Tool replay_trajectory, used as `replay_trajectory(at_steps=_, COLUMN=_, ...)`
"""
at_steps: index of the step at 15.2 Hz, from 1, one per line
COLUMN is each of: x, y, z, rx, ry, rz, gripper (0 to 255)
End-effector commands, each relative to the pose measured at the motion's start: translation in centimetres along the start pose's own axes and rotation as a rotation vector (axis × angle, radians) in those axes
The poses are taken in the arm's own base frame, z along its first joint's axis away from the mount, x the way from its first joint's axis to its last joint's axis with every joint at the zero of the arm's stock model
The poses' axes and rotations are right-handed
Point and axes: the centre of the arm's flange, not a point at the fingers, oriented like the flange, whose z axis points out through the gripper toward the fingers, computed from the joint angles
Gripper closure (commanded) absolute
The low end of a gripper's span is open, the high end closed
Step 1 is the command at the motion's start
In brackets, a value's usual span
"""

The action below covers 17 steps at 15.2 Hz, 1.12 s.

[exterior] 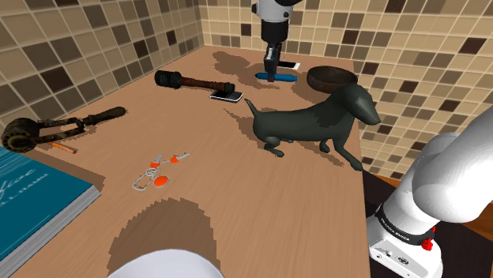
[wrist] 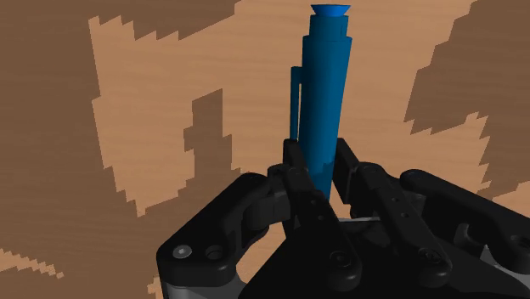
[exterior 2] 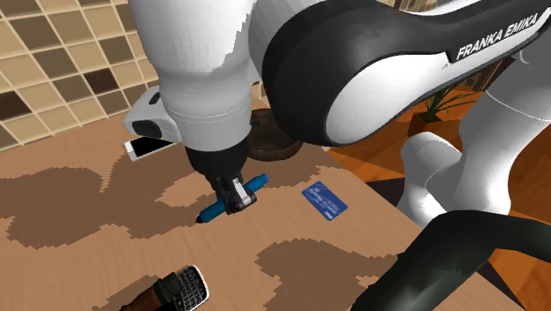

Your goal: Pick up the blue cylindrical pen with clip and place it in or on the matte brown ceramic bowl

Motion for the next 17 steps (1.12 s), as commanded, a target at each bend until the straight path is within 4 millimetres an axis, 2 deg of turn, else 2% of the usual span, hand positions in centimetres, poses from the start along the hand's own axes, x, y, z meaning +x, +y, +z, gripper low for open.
replay_trajectory(at_steps=1, x=-0.1, y=0.1, z=-1.1, rx=0.0, ry=0.0, rz=0.0, gripper=255)
replay_trajectory(at_steps=11, x=-0.1, y=0.5, z=-5.9, rx=0.0, ry=0.0, rz=0.0, gripper=255)
replay_trajectory(at_steps=17, x=-6.5, y=5.2, z=-5.8, rx=0.0, ry=0.0, rz=0.0, gripper=255)
